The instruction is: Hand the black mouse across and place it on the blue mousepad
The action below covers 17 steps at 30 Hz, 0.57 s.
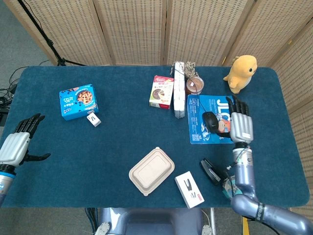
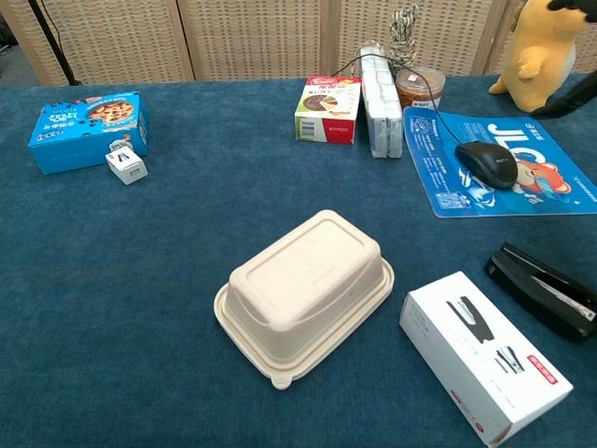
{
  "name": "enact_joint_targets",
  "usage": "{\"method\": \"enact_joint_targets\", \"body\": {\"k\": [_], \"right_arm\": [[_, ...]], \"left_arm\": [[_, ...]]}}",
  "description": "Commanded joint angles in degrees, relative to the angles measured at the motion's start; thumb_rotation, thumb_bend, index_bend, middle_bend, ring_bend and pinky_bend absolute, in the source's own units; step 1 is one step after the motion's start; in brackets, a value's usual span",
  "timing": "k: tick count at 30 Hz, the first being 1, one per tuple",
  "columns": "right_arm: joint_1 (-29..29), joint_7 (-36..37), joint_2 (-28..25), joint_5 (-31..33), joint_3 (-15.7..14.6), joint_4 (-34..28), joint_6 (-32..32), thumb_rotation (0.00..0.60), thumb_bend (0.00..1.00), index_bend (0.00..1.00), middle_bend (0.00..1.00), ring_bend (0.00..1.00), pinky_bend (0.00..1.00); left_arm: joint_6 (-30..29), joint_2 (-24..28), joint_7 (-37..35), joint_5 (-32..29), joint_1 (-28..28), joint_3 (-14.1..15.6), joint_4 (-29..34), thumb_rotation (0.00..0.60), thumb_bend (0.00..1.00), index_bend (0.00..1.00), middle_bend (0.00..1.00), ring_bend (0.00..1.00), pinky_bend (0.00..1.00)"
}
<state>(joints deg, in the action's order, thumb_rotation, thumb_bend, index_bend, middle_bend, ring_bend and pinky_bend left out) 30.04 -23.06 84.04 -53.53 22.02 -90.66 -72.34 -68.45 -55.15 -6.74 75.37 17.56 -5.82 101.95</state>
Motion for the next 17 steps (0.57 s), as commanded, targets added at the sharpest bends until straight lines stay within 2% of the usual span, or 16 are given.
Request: {"method": "enact_joint_targets", "body": {"k": [1,5,10,14,17], "right_arm": [[-5.40,4.20,-8.98,-6.03,-5.45,-3.19,1.56,0.600,0.00,0.00,0.00,0.00,0.00],[-11.64,8.91,-14.68,-11.91,-11.40,-3.48,-1.16,0.600,0.00,0.00,0.00,0.00,0.00],[-17.81,15.38,-15.40,-20.15,-16.67,0.47,-7.83,0.600,0.00,0.00,0.00,0.00,0.00],[-21.21,20.31,-13.96,-24.47,-18.90,3.22,-12.18,0.600,0.00,0.00,0.00,0.00,0.00],[-22.55,20.48,-12.64,-26.45,-19.19,4.89,-14.95,0.600,0.00,0.00,0.00,0.00,0.00]], "left_arm": [[-3.03,-0.14,1.24,1.96,-2.09,1.29,1.06,0.600,0.07,0.00,0.00,0.00,0.00],[-7.93,-0.39,1.13,4.62,-5.60,3.14,1.39,0.600,0.07,0.00,0.00,0.00,0.00],[-12.01,-1.39,0.25,6.43,-8.81,4.61,-1.56,0.600,0.07,0.00,0.00,0.00,0.00],[-12.65,-1.88,-1.97,6.03,-10.19,5.06,-4.04,0.600,0.07,0.00,0.00,0.00,0.00],[-12.86,-1.82,-3.27,6.51,-10.38,4.91,-5.10,0.600,0.07,0.00,0.00,0.00,0.00]]}}
